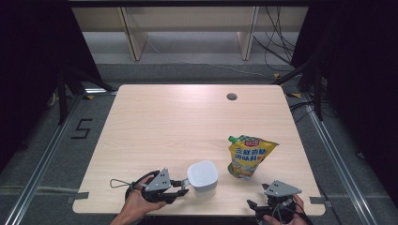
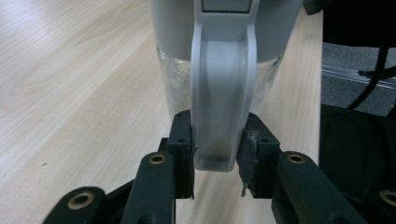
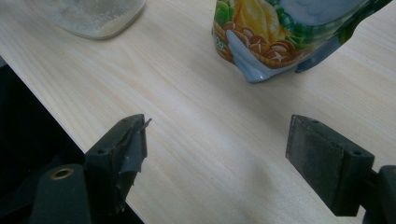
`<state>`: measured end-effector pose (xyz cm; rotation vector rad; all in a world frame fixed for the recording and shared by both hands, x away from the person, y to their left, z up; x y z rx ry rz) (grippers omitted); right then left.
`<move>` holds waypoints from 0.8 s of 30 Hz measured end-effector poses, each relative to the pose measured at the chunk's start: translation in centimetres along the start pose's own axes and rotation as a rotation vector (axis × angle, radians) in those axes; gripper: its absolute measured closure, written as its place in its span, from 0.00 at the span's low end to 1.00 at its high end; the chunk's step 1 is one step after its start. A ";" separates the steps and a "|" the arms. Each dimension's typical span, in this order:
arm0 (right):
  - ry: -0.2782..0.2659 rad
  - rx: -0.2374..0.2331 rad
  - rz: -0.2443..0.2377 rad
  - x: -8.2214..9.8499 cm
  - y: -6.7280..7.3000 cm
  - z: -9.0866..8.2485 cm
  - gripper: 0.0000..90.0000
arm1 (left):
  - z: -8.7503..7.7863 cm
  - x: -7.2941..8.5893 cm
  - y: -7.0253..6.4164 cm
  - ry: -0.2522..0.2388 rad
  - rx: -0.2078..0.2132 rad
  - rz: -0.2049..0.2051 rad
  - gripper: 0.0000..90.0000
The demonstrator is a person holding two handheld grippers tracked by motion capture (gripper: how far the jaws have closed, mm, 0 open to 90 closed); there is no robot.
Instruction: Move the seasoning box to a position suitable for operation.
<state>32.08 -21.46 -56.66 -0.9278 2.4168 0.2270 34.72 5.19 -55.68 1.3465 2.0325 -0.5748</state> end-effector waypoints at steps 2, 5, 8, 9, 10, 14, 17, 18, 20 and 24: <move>0.000 -0.004 0.003 0.0 -0.1 0.1 0.24 | 0.1 -0.1 0.2 -0.003 0.007 -0.003 0.76; 0.000 -0.010 0.005 0.1 -0.1 0.1 0.24 | 0.1 -0.1 0.2 -0.006 0.003 -0.008 0.76; 0.001 -0.008 0.005 0.1 -0.2 0.0 0.24 | 0.1 -0.1 0.4 -0.006 -0.015 -0.038 0.74; -0.002 -0.007 0.004 0.1 -0.2 0.1 0.24 | 0.1 0.0 0.5 -0.004 -0.017 -0.051 0.67; -0.002 -0.006 -0.001 0.0 -0.3 0.1 0.24 | 0.1 0.1 0.9 -0.004 -0.021 -0.106 0.52; -0.001 -0.009 0.001 0.1 -0.3 0.1 0.24 | -0.4 0.2 0.9 -0.018 -0.001 -0.145 0.38; 0.006 -0.026 0.000 0.1 -0.1 0.2 0.24 | -1.0 0.1 0.7 -0.015 -0.008 -0.156 0.34; 0.002 -0.023 -0.011 0.0 -0.1 0.2 0.24 | -1.3 0.0 0.6 -0.016 -0.005 -0.164 0.33; 0.007 -0.023 -0.015 0.1 0.1 0.2 0.24 | -1.8 -0.4 0.3 -0.030 -0.003 -0.170 0.31; 0.010 -0.024 -0.022 0.1 0.3 0.3 0.24 | -2.6 -1.3 -0.4 -0.041 -0.021 -0.167 0.30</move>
Point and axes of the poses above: each handheld gripper's, and its own axes: z roughly forward along the jaws, x roughly out of its underside, y roughly to its left, the point moved 10 cm from there along z, roughly forward along the jaws, and after that the axes turned 13 degrees about y, right-handed, at the moved point
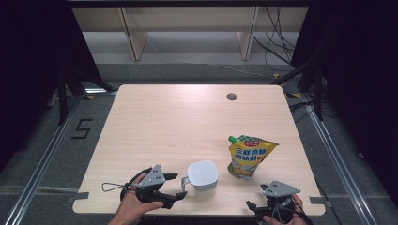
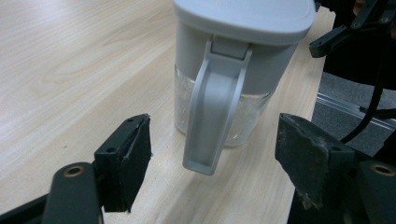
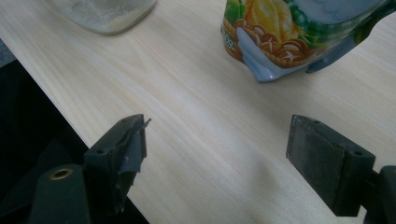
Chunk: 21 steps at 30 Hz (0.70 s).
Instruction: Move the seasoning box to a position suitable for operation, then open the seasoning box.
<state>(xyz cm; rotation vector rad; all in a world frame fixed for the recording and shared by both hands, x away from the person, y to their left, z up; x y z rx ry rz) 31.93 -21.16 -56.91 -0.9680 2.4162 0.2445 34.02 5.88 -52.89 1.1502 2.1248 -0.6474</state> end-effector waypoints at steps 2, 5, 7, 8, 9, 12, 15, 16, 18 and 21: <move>0.004 -0.008 0.005 0.0 0.1 0.1 0.24 | -0.1 -0.3 -0.2 -0.008 0.016 -0.009 0.27; 0.002 0.004 0.001 0.1 -0.1 0.0 0.24 | -0.4 -0.6 -0.3 -0.014 0.014 -0.012 0.26; 0.000 0.003 0.000 0.0 -0.1 0.0 0.24 | -0.9 -1.0 -0.3 -0.017 0.000 -0.004 0.25; -0.005 0.007 -0.008 0.0 -0.2 0.1 0.24 | -0.9 -1.0 -0.3 -0.017 0.000 -0.004 0.25; -0.005 0.007 -0.008 0.0 -0.2 0.1 0.24 | -1.1 -1.1 -0.3 -0.018 -0.002 -0.014 0.25; 0.008 0.003 0.008 0.0 0.0 0.1 0.24 | -1.6 -1.6 -0.4 -0.035 -0.004 -0.010 0.24; 0.008 0.002 0.007 0.0 0.0 0.1 0.24 | -2.2 -2.0 -0.6 -0.034 -0.003 0.008 0.36; 0.007 -0.002 0.007 0.0 0.0 0.2 0.24 | -2.6 -2.4 -0.9 -0.033 -0.011 0.030 0.36; 0.000 0.000 0.006 0.0 -0.1 0.1 0.23 | -2.8 -2.6 -1.2 -0.036 -0.009 0.028 0.40; -0.002 0.006 0.003 0.0 -0.2 0.1 0.23 | -3.2 -3.0 -1.3 -0.041 -0.022 0.048 0.53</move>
Point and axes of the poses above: each handheld gripper's, and its own axes: z roughly forward along the jaws, x roughly out of its underside, y roughly to its left, the point moved 10 cm from there along z, roughly forward along the jaws, and after that the axes turned 13 degrees about y, right-handed, at the moved point
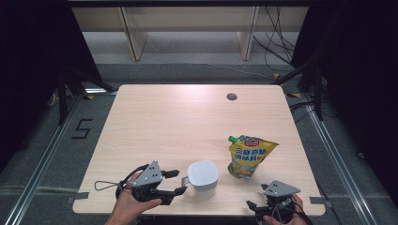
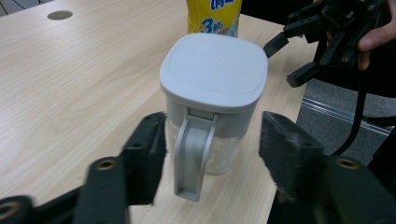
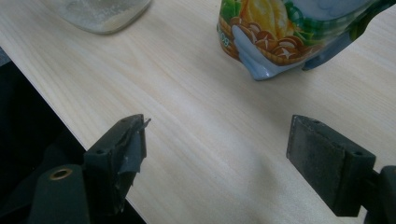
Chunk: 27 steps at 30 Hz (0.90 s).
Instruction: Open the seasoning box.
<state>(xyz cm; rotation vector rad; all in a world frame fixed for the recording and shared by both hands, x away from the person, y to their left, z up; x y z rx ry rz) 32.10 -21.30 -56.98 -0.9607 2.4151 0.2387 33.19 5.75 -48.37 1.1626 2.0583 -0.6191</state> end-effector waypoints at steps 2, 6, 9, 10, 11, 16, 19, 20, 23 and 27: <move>0.005 -0.001 0.007 0.0 0.0 0.0 0.23 | -0.2 -0.1 0.1 0.003 -0.011 0.013 0.61; 0.003 -0.001 0.008 -0.1 -0.1 0.1 0.23 | -0.7 -1.0 0.5 -0.042 -0.054 0.023 0.80; -0.012 -0.010 0.035 -0.2 0.1 -0.1 0.21 | -0.4 -1.9 0.9 -0.067 -0.067 0.036 0.89; -0.019 -0.010 0.041 -0.3 0.1 -0.2 0.21 | -0.2 -1.9 0.8 -0.058 -0.075 0.025 0.92; -0.020 -0.019 0.039 -0.3 0.2 -0.2 0.21 | 0.1 -2.1 0.7 -0.061 -0.078 0.022 0.94; -0.059 -0.019 0.047 -0.8 0.4 -0.6 0.18 | 0.9 -2.4 0.7 -0.046 -0.083 0.039 0.98; -0.079 -0.017 0.035 -1.1 0.6 -0.9 0.18 | 1.6 -2.4 0.8 -0.043 -0.084 0.037 0.99; -0.084 -0.018 0.030 -1.2 0.6 -0.9 0.19 | 1.6 -2.4 0.9 -0.044 -0.086 0.037 0.99; -0.087 -0.031 0.019 -1.4 0.7 -0.9 0.25 | 1.5 -2.2 1.2 -0.050 -0.087 0.019 0.99; -0.146 -0.048 0.021 -2.1 0.9 -1.3 0.30 | 1.5 -2.1 1.2 -0.062 -0.078 0.005 0.99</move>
Point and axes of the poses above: each handheld gripper's, and its own axes: z roughly forward along the jaws, x roughly out of its underside, y roughly to its left, the point moved 10 cm from there along z, roughly forward along the jaws, and after that the axes turned 13 degrees about y, right-handed, at the moved point
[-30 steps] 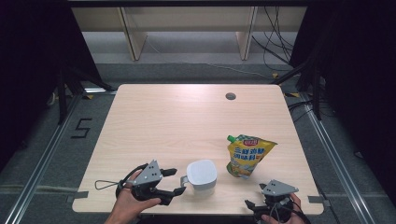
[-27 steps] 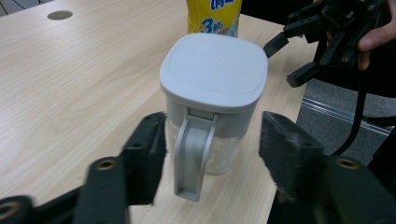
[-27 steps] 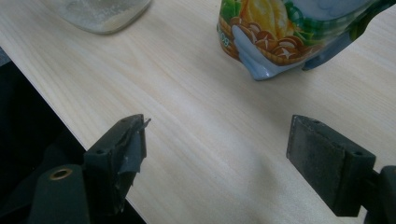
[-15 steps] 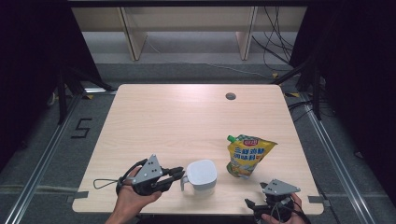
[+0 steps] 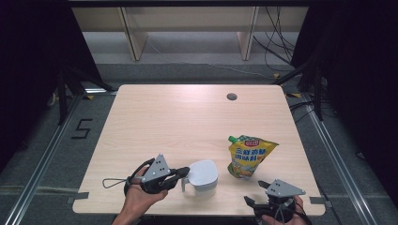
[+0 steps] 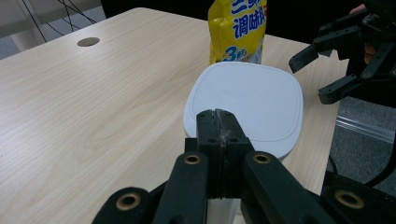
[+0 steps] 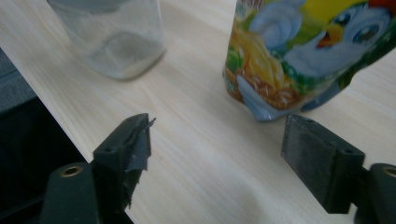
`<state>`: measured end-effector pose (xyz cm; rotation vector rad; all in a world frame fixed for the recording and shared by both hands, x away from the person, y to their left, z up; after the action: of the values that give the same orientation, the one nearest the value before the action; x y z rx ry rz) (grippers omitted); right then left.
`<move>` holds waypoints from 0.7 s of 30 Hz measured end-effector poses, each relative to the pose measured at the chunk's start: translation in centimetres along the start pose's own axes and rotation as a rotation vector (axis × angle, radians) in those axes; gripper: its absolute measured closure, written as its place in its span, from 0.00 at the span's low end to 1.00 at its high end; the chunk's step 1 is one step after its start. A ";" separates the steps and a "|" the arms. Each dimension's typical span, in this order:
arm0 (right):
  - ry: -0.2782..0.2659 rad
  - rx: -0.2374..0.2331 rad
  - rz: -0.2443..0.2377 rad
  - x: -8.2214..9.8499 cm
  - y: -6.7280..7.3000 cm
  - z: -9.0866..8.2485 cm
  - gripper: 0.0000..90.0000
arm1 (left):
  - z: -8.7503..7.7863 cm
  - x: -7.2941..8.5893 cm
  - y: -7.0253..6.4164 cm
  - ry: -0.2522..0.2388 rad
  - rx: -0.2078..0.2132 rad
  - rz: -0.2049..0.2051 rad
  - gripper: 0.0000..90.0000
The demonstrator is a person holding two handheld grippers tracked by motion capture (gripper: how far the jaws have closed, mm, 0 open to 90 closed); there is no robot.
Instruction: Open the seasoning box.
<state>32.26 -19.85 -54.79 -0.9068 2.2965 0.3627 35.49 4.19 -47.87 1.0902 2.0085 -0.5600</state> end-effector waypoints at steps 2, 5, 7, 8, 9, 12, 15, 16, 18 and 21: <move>-0.024 -0.007 -0.012 -0.4 0.3 -0.3 0.44 | 0.0 0.0 0.1 0.002 -0.007 0.005 0.98; -0.073 -0.019 -0.018 -1.3 0.8 -0.7 0.57 | 0.1 0.0 -0.3 -0.007 -0.001 0.005 0.98; -0.117 -0.017 -0.049 -2.1 1.2 -1.0 0.70 | 0.1 0.0 -0.3 -0.008 -0.003 0.000 0.98; -0.121 -0.031 -0.041 -2.3 1.7 -1.1 0.72 | 0.1 0.0 -0.4 -0.008 -0.004 0.018 0.98; -0.143 -0.019 -0.083 -3.0 1.7 -1.0 0.74 | 0.1 0.0 -0.4 -0.008 -0.004 0.018 0.98; -0.152 -0.041 -0.095 -3.9 2.5 -0.9 0.79 | 0.1 0.0 -0.4 -0.016 -0.004 0.011 0.98; -0.178 -0.045 -0.097 -4.5 2.7 -0.8 0.81 | 0.0 0.0 -0.3 -0.022 0.002 0.006 0.98; -0.180 -0.038 -0.113 -4.8 2.8 -0.9 0.83 | 0.0 0.1 -0.3 -0.023 0.000 -0.001 0.98; -0.205 -0.054 -0.131 -5.2 3.0 -1.0 0.86 | 0.0 0.2 -0.3 -0.022 -0.010 -0.002 0.98; -0.221 -0.063 -0.120 -5.8 3.3 -1.2 0.89 | -0.1 0.2 -0.3 -0.020 -0.015 0.003 0.98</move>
<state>32.64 -15.06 -50.04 -0.9799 2.0293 0.4614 35.10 4.18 -48.02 1.0745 1.9906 -0.5507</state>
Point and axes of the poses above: each handheld gripper's, and its own axes: z roughly forward along the jaws, x roughly out of its underside, y roughly to its left, the point moved 10 cm from there along z, roughly forward along the jaws, and after that the axes turned 13 degrees about y, right-handed, at the moved point
